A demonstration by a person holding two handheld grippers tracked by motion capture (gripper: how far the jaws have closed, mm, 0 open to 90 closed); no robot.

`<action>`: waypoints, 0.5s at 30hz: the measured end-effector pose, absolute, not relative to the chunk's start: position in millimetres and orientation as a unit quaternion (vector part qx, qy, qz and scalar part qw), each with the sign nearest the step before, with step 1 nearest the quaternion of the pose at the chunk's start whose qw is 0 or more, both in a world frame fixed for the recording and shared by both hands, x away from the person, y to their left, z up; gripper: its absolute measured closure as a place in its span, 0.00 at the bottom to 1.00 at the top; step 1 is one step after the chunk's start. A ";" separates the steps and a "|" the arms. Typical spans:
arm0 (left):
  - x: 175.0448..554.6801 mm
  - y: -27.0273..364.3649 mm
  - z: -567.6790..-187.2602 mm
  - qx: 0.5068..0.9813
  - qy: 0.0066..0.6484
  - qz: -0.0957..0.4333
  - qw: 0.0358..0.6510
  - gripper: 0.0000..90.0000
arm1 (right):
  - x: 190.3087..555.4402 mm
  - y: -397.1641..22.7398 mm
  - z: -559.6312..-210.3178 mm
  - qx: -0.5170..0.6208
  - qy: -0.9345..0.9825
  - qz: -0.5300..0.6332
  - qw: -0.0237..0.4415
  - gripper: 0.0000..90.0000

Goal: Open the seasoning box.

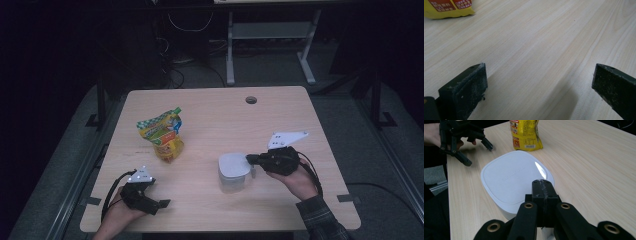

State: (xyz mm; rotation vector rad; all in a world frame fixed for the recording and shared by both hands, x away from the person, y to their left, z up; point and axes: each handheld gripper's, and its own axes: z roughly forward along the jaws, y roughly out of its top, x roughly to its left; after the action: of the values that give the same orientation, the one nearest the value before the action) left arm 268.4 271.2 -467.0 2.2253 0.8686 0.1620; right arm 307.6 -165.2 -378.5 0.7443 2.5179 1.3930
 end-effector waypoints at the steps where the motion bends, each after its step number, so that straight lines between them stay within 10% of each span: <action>1: 268.4 271.1 -467.1 0.865 0.338 0.063 0.365 0.00 | 307.6 -165.3 -378.5 0.250 0.844 0.467 0.084 1.00; 15: 268.9 271.3 -467.1 0.867 0.334 0.064 0.363 0.00 | 308.0 -167.8 -380.7 0.257 0.842 0.467 0.083 1.00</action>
State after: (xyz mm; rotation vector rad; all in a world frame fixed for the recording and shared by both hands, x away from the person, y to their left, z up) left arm 268.9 271.3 -467.1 2.2319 0.8607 0.1647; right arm 308.0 -167.8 -380.7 0.7686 2.5124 1.3945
